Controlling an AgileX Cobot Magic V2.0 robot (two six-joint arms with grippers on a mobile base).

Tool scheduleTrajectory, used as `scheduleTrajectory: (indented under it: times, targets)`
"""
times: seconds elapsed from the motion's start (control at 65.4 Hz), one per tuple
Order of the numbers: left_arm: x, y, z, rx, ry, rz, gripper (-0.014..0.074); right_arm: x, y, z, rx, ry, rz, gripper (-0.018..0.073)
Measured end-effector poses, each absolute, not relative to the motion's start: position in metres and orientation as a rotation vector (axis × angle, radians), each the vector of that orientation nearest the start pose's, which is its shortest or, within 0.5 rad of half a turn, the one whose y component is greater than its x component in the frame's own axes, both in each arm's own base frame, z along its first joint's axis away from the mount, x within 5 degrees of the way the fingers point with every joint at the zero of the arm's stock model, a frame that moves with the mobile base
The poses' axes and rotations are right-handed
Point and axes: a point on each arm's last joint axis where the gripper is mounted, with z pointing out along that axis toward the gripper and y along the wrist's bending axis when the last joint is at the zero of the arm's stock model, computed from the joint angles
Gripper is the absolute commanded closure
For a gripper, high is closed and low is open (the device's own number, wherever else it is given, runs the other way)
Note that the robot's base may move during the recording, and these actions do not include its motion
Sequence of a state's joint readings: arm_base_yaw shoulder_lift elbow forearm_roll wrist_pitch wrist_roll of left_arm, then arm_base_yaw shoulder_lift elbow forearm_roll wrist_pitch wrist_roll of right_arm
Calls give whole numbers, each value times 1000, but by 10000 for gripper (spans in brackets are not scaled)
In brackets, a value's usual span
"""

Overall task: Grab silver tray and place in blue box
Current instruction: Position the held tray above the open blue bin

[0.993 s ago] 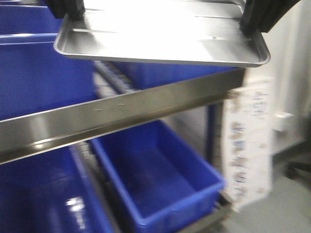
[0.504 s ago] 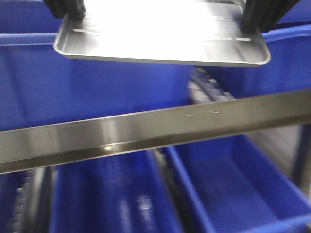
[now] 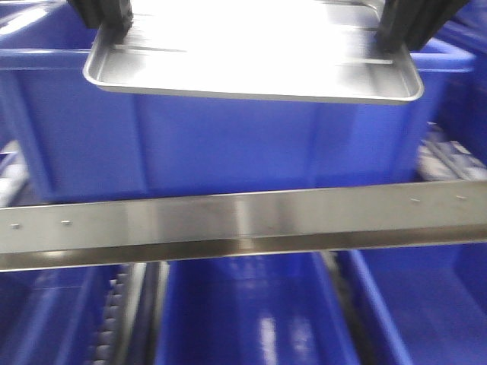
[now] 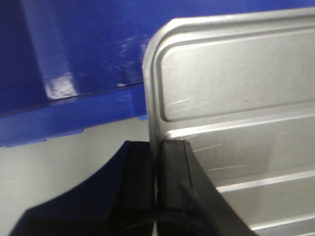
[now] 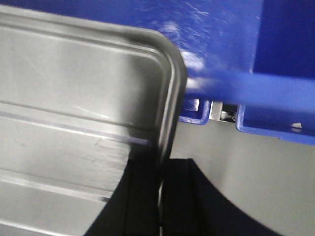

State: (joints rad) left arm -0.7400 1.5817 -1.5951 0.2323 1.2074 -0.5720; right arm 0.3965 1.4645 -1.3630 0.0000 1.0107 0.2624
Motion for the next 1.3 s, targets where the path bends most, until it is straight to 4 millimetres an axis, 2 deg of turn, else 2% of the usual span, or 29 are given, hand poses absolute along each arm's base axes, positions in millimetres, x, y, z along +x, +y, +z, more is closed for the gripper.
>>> scheduleTrajectory:
  times: [1.299]
  targets:
    - [256,-208,373,262,2617,-132,701,283,118,348,-175,2609,237,502]
